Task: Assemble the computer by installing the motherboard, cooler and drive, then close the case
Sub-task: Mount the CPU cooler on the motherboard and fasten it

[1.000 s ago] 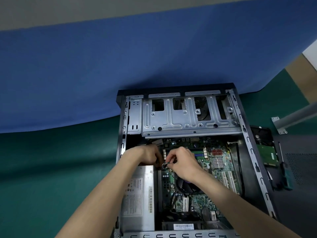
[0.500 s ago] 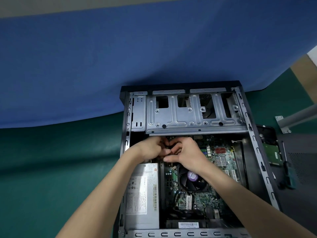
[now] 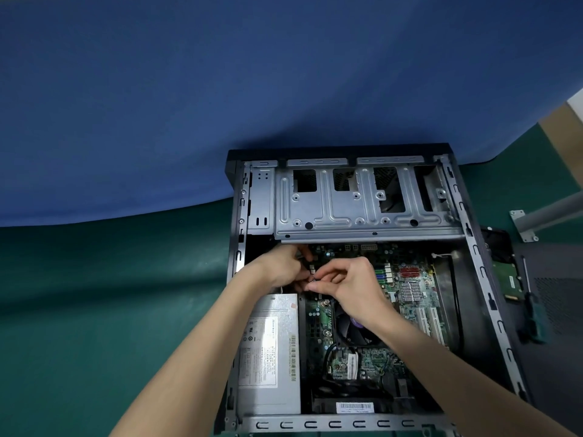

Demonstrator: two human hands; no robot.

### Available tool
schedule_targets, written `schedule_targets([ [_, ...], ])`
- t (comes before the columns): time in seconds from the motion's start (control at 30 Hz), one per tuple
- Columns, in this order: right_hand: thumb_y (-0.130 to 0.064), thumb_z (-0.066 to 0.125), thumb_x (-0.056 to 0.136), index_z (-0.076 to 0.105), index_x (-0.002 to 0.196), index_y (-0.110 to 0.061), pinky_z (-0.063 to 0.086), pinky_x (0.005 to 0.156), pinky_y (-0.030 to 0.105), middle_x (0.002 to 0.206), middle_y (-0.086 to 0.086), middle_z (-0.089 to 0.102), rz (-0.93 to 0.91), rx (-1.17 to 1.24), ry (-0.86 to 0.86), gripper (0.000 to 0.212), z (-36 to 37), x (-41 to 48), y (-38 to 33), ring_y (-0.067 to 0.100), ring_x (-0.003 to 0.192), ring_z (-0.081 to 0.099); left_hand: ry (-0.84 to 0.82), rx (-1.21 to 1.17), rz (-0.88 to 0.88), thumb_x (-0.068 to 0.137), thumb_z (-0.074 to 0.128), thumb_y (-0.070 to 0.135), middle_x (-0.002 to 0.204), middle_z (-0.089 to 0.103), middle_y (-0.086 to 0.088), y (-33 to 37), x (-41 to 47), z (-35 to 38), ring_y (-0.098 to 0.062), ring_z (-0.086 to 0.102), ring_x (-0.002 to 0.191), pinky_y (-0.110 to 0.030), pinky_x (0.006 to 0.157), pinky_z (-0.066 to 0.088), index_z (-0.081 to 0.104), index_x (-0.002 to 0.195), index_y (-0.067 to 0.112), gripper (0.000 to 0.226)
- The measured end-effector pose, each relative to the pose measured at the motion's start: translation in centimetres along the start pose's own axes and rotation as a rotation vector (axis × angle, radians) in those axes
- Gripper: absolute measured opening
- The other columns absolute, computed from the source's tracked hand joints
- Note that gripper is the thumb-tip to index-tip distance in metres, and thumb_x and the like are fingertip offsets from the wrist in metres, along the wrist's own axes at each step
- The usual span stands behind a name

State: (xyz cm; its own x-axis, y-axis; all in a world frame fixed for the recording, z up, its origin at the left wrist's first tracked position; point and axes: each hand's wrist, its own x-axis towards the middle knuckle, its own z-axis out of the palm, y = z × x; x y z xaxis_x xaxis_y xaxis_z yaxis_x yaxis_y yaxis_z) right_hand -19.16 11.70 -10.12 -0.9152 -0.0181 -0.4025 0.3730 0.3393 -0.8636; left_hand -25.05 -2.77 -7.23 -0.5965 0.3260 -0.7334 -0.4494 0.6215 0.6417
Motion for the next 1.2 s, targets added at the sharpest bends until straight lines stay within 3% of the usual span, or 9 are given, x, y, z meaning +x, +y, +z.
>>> schedule_targets([
  [0.23, -0.011, 0.081, 0.075, 0.075, 0.078, -0.015, 0.039, 0.055, 0.022, 0.063, 0.000, 0.059, -0.011, 0.000, 0.043, 0.008, 0.4, -0.3, 0.6, 0.003, 0.054, 0.044, 0.004, 0.123, 0.014, 0.095, 0.050, 0.003, 0.078, 0.060, -0.012, 0.2, -0.3, 0.1, -0.019, 0.060, 0.069, -0.027, 0.066, 0.052, 0.050, 0.106, 0.002, 0.011],
  [0.33, -0.018, 0.076, 0.081, 0.073, 0.081, -0.017, 0.039, 0.059, 0.025, 0.062, -0.006, 0.056, -0.074, -0.271, 0.004, 0.003, 0.1, 0.3, 0.5, 0.008, 0.058, 0.046, 0.019, 0.550, 0.028, 0.096, 0.047, 0.012, 0.106, 0.060, -0.013, -0.2, -0.9, -0.4, -0.026, 0.059, 0.096, -0.036, 0.086, 0.049, 0.054, 0.115, 0.006, 0.020],
  [0.47, -0.020, 0.066, 0.085, 0.061, 0.084, -0.015, 0.034, 0.071, 0.027, 0.075, -0.001, 0.050, -0.119, -0.737, -0.209, 0.007, 0.1, 1.3, -0.7, 0.024, 0.081, 0.050, 0.124, 0.735, 0.130, 0.090, 0.040, 0.006, 0.099, 0.053, -0.010, -0.8, -2.9, -0.6, -0.030, 0.056, 0.093, -0.040, 0.080, 0.048, 0.054, 0.107, 0.009, 0.023],
  [0.57, -0.014, 0.063, 0.087, 0.043, 0.077, -0.013, 0.032, 0.076, 0.031, 0.080, 0.000, 0.043, -0.161, -0.889, -0.316, 0.022, 0.6, 1.3, -1.1, 0.029, 0.086, 0.050, 0.310, 0.879, 0.274, 0.088, 0.048, 0.007, 0.082, 0.051, -0.003, -0.9, -4.3, -0.2, -0.031, 0.058, 0.086, -0.037, 0.065, 0.043, 0.054, 0.091, 0.014, 0.010],
  [0.67, -0.013, 0.062, 0.088, 0.049, 0.081, -0.007, 0.035, 0.079, 0.033, 0.092, 0.008, 0.053, -0.254, -0.998, -0.313, 0.016, 0.9, 1.0, -0.7, 0.029, 0.094, 0.050, 0.644, 0.989, 0.510, 0.085, 0.066, 0.019, 0.084, 0.064, -0.002, -1.2, -5.6, -1.0, -0.028, 0.062, 0.081, -0.034, 0.066, 0.049, 0.066, 0.087, 0.016, 0.004],
  [0.77, -0.013, 0.064, 0.088, 0.061, 0.086, -0.004, 0.042, 0.084, 0.033, 0.093, 0.010, 0.060, -0.285, -1.009, -0.293, 0.010, 1.3, 1.0, 0.0, 0.028, 0.099, 0.049, 0.866, 0.834, 0.670, 0.075, 0.076, 0.014, 0.084, 0.059, -0.009, -3.1, -5.6, -2.3, -0.031, 0.055, 0.081, -0.037, 0.071, 0.043, 0.070, 0.079, 0.006, 0.011],
  [0.9, -0.015, 0.066, 0.088, 0.062, 0.082, -0.005, 0.042, 0.084, 0.034, 0.088, 0.009, 0.059, -0.278, -1.006, -0.264, 0.013, 1.5, 1.2, 0.4, 0.027, 0.099, 0.050, 0.907, 0.415, 0.579, 0.075, 0.067, -0.004, 0.100, 0.045, -0.008, -4.7, -5.2, -2.5, -0.025, 0.047, 0.093, -0.040, 0.079, 0.046, 0.064, 0.092, 0.008, 0.021],
  [1.07, -0.015, 0.066, 0.089, 0.061, 0.086, -0.004, 0.040, 0.077, 0.031, 0.091, 0.008, 0.054, -0.277, -1.016, -0.253, 0.012, 1.8, 1.4, 0.9, 0.029, 0.096, 0.051, 0.927, 0.359, 0.603, 0.073, 0.055, -0.013, 0.097, 0.042, -0.006, -4.9, -4.5, -2.4, -0.024, 0.045, 0.092, -0.041, 0.074, 0.048, 0.064, 0.087, 0.007, 0.026],
  [1.2, -0.011, 0.066, 0.088, 0.046, 0.066, -0.009, 0.039, 0.070, 0.031, 0.081, 0.007, 0.046, -0.256, -1.027, -0.272, 0.030, 2.0, 1.5, 0.8, 0.032, 0.084, 0.050, 0.939, 0.358, 0.610, 0.071, 0.053, -0.015, 0.095, 0.042, -0.005, -5.0, -4.5, -2.4, -0.024, 0.044, 0.091, -0.043, 0.076, 0.046, 0.065, 0.083, 0.007, 0.028],
])
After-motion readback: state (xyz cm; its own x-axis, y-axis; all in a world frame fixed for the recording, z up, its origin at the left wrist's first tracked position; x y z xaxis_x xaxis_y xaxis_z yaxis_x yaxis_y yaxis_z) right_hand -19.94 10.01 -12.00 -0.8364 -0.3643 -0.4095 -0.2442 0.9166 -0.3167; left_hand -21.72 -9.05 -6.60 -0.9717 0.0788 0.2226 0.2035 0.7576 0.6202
